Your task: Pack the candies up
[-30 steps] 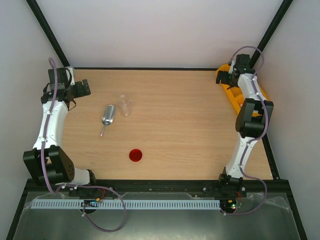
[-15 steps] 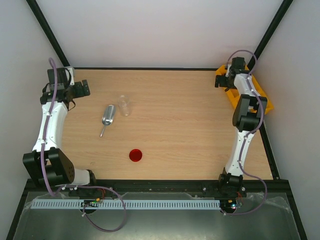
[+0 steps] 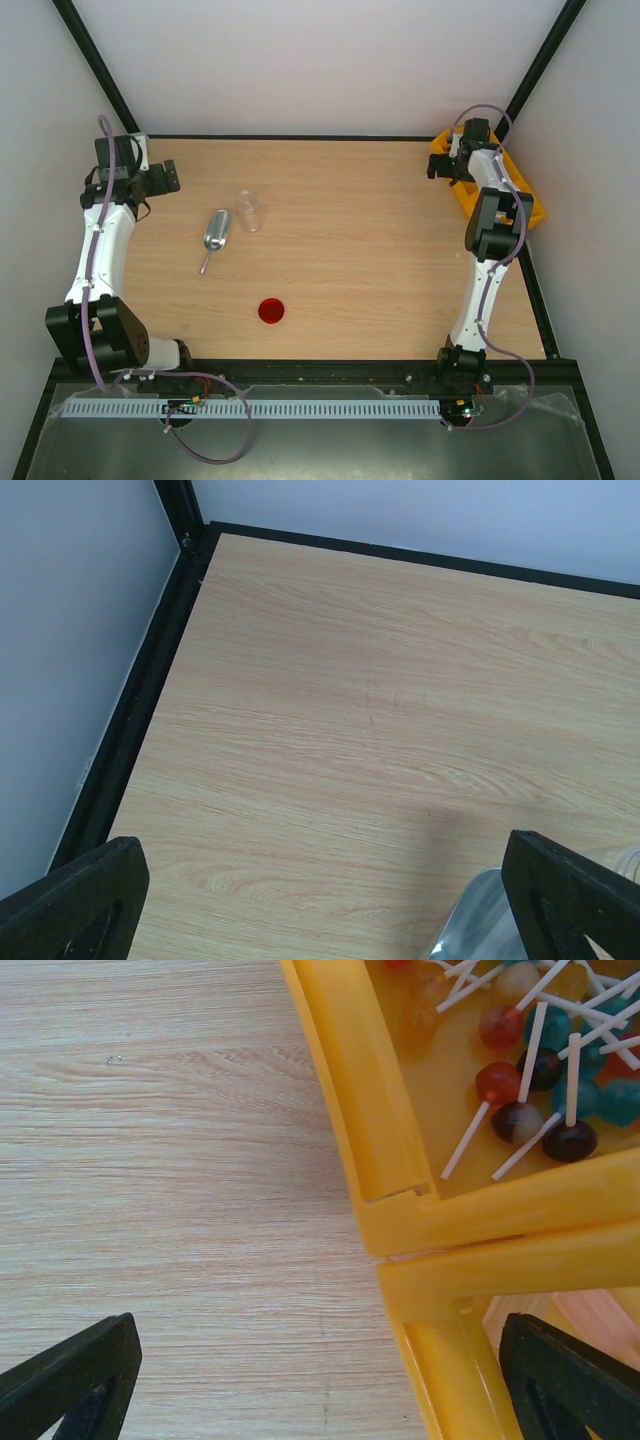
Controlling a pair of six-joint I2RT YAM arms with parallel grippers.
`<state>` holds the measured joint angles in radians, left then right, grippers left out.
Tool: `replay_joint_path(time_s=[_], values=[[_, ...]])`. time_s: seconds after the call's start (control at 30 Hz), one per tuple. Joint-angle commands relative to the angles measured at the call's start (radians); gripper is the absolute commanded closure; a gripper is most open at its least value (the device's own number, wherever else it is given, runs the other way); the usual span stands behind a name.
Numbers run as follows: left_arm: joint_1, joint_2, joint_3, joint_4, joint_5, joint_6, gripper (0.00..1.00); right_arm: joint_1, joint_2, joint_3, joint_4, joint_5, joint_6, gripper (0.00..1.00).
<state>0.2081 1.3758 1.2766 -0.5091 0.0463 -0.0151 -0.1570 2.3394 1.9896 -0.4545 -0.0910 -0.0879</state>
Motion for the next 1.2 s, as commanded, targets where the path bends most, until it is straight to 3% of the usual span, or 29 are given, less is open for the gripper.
replay_joint_path(time_s=[0.0, 0.5, 0.8, 1.17], values=[[0.009, -0.024, 0.006, -0.009, 0.021, -0.027, 0.00, -0.001, 0.007, -0.015, -0.086, -0.113, 0.005, 0.01], [0.033, -0.012, -0.019, 0.018, 0.049, -0.063, 0.00, 0.061, -0.182, -0.371, 0.025, -0.263, 0.109, 0.01], [0.032, -0.028, -0.059, 0.028, 0.023, 0.030, 0.01, 0.201, -0.381, -0.697, 0.224, -0.288, 0.319, 0.01], [0.032, -0.016, -0.067, -0.111, 0.101, 0.146, 0.01, 0.400, -0.477, -0.841, 0.427, -0.250, 0.559, 0.01]])
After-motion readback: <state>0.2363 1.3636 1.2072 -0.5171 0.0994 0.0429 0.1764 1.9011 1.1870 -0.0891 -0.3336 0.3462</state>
